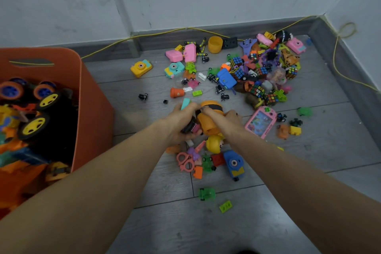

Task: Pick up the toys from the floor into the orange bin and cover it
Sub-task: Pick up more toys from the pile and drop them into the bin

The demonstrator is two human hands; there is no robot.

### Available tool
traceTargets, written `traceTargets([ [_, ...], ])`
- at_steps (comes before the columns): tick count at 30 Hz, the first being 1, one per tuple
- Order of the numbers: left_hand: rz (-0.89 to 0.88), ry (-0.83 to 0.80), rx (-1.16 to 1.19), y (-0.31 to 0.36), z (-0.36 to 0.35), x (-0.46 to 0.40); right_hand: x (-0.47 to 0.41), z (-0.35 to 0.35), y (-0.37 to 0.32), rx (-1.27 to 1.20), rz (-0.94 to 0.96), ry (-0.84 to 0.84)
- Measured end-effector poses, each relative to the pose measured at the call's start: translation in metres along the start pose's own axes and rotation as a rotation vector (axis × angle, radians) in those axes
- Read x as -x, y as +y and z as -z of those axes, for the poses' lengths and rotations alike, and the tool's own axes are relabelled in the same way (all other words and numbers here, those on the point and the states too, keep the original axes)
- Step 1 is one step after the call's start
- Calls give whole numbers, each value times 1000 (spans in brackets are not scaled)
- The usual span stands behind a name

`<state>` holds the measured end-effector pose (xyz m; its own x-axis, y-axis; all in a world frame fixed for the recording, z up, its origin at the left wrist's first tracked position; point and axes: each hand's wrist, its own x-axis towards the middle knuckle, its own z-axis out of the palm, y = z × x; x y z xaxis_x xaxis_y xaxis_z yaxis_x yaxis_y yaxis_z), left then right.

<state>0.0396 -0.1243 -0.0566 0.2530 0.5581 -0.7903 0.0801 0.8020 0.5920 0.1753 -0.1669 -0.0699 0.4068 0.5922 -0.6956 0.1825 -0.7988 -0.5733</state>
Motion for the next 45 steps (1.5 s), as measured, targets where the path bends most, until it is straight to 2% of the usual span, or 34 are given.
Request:
traceTargets([
  [4,20,-32,-8,2,-2,4,3,3,3,-403,-142,-200],
  [9,-92,-62,-38,57,16,36,44,18,-57,-526,79,-393],
  [16,-519,37,-147,179,103,162,145,-10,-210,-502,378,-446],
  [21,-729,335,-280,206,196,240,230,-69,-272,-362,533,-498],
  [24,-689,504,-256,180,259,243,260,-118,-276,-266,514,-580],
  [26,-586,613,-368,153,291,231,259,-147,-267,-151,478,-597],
  [27,-508,639,-436,140,304,227,257,-160,-262,-49,469,-593],
  [29,-319,586,-613,121,318,222,249,-180,-250,221,479,-529],
  [32,-115,462,-871,118,311,219,230,-172,-241,372,647,-293],
  [34,-136,519,-1080,126,297,216,215,-154,-243,407,691,-187],
  [37,-298,699,-1248,140,264,212,190,-119,-245,425,704,-69],
  [39,-480,731,-1232,145,237,208,172,-93,-238,440,680,-17],
  [42,-729,628,-1177,142,185,198,140,-52,-208,516,562,5],
  [45,-895,423,-1257,116,118,174,112,-15,-159,640,409,-58],
])
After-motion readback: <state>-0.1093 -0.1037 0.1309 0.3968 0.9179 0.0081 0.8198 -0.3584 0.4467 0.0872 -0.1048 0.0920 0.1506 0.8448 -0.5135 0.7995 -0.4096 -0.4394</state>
